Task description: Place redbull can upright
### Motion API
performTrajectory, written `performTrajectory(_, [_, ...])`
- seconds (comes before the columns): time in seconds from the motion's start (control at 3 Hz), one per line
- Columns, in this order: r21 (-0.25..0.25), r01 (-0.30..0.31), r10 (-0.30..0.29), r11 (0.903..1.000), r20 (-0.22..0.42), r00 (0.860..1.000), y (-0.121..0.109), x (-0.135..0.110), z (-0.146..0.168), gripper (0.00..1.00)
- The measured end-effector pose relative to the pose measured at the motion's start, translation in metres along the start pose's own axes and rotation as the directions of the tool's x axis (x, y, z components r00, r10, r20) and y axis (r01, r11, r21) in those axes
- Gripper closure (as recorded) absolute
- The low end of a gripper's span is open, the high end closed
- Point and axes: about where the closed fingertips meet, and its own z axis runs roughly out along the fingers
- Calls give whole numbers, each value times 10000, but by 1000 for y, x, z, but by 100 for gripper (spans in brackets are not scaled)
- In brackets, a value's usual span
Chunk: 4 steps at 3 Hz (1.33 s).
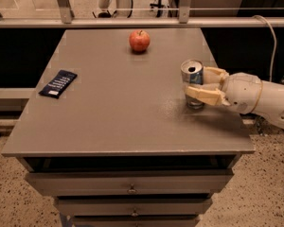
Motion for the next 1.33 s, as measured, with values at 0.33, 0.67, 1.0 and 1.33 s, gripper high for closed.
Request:
performTrajectory(0.33, [2,-3,3,10000,1,10000,0,0,0,83])
performTrajectory(0.67, [6,-6,6,10000,2,10000,0,0,0,100])
performTrajectory(1.0, [6,-6,6,10000,2,10000,0,0,0,100])
performTrajectory(1.33, [8,-7,7,10000,2,10000,0,0,0,82])
